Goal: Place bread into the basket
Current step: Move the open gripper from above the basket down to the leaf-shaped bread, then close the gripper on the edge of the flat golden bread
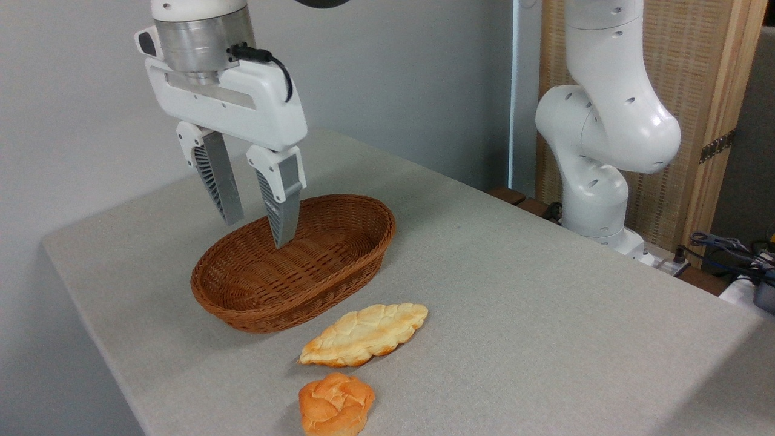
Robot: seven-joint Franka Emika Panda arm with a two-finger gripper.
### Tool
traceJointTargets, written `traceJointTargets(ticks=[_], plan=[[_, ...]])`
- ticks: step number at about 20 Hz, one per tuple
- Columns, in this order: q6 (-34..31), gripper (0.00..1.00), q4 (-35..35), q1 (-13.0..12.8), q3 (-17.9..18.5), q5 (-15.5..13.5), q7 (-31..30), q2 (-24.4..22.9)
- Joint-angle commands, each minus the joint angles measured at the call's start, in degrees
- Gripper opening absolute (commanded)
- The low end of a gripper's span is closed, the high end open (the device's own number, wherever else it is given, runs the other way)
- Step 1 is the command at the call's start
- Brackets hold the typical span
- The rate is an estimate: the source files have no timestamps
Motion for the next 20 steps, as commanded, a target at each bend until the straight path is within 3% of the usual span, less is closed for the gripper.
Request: traceJointTargets(ticks=[1, 4, 8, 12, 20], plan=[[5.21, 1.00, -10.50, 1.80, 0.04, -0.23, 3.58, -6.91], [9.96, 1.00, -17.89, 4.17, 0.04, -0.15, 9.11, -9.91], [11.11, 1.00, -22.65, 4.70, 0.92, 0.90, 28.51, -10.27], [11.29, 1.00, -27.04, 4.62, 2.50, 4.07, 43.92, -10.18], [11.46, 1.00, -33.47, 4.53, 1.19, 3.90, 44.73, -9.30]])
